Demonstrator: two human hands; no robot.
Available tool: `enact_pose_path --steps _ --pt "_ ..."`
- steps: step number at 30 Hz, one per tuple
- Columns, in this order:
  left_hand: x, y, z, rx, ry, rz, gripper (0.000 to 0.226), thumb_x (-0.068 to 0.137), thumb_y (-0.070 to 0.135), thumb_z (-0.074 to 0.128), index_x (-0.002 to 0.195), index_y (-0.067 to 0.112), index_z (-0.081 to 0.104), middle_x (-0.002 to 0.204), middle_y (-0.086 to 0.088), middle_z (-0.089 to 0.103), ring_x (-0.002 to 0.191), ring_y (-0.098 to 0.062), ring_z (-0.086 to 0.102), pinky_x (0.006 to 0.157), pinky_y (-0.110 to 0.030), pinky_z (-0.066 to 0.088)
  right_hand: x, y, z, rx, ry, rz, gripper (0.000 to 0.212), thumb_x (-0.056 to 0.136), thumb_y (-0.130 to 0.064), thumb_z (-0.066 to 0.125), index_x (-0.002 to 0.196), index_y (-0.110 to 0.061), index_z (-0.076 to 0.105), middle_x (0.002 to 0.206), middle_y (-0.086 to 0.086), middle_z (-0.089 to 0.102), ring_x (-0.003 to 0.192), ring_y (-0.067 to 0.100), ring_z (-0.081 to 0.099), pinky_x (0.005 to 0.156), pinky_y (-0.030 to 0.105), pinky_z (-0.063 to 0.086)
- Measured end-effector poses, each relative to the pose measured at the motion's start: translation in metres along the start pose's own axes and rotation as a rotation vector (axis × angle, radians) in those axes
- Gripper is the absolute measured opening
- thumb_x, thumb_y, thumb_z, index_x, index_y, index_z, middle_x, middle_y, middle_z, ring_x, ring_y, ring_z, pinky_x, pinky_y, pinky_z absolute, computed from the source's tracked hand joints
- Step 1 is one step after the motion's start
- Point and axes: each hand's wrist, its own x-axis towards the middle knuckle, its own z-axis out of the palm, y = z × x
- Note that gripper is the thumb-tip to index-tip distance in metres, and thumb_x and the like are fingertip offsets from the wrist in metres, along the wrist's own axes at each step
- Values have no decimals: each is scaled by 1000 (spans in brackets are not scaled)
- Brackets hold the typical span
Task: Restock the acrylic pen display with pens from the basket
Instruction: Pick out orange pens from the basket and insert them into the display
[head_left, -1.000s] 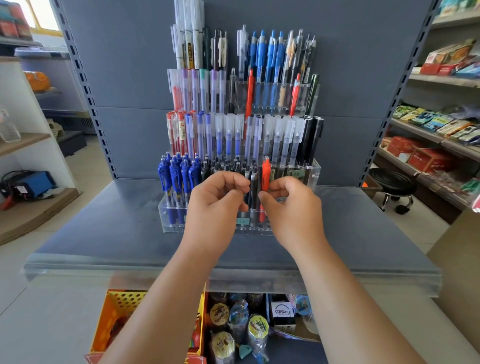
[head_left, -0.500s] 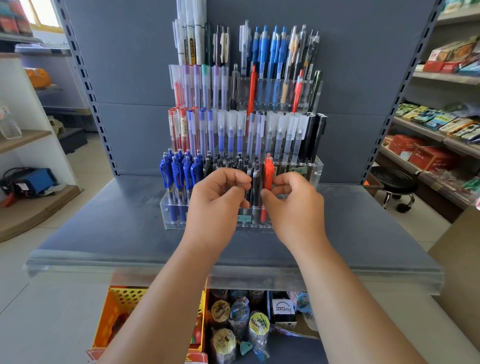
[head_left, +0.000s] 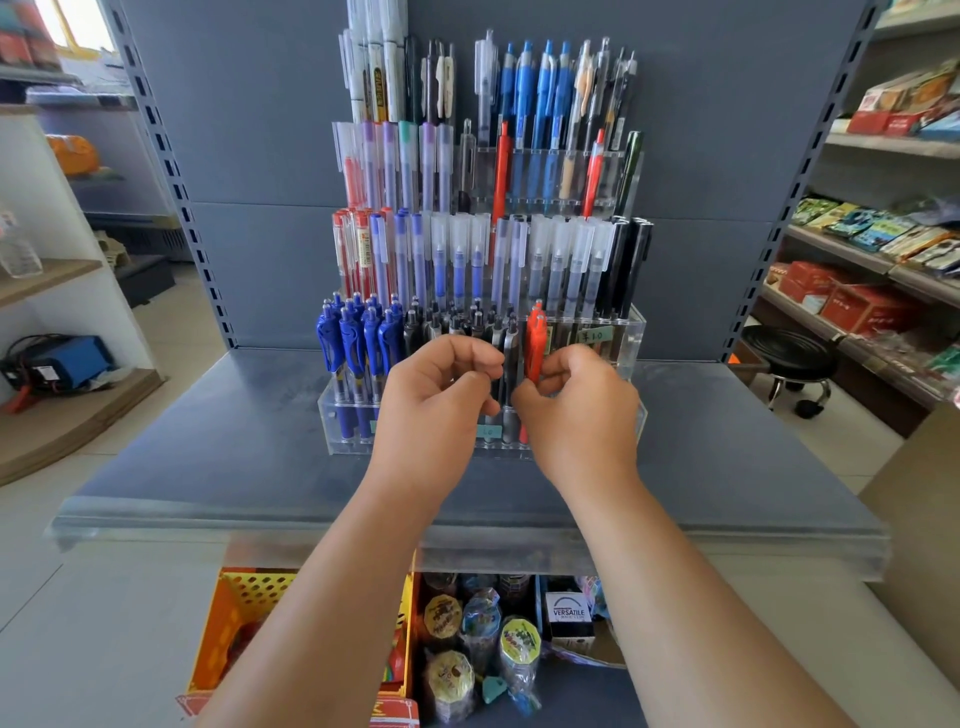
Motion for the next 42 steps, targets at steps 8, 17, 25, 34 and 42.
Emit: enact_pose_path --steps 8,17,25,34,42 --pt "-1 -2 1 24 -4 2 34 90 -10 48 82 17 66 76 8 64 58 -7 58 53 -15 44 -4 -2 -2 35 -12 37 13 83 -13 68 89 -18 57 68 -9 59 62 3 55 49 11 38" --pt "-10 11 -10 184 -22 28 32 92 -4 51 86 23 68 86 6 69 63 -7 65 55 -17 47 -25 -22 -23 -61 -64 -131 13 84 -12 63 93 -21 62 83 -7 62 71 8 56 54 25 44" --pt "-77 -9 -48 558 -82 -14 26 92 7 54 86 30 65 73 8 64 50 -7 54 45 -22 39 -92 -25 -26 -258 -252 -320 11 87 -12 58 97 -16 59 93 0 57 83 24 56 64 38 50" --pt "-185 -127 -93 923 -200 -202 21 85 12 57 93 27 69 82 6 65 76 -21 60 63 -29 44 -221 63 36 -518 -653 -181 10 90 -8 54 96 -15 54 105 9 56 98 36 61 63 37 38" --pt "-251 -222 -112 1001 -282 -314 26 88 8 51 102 18 70 105 -4 70 91 -27 61 77 -37 52 -300 136 88 -601 -915 -155 24 90 -8 54 113 -13 60 115 11 60 105 36 61 68 35 39"
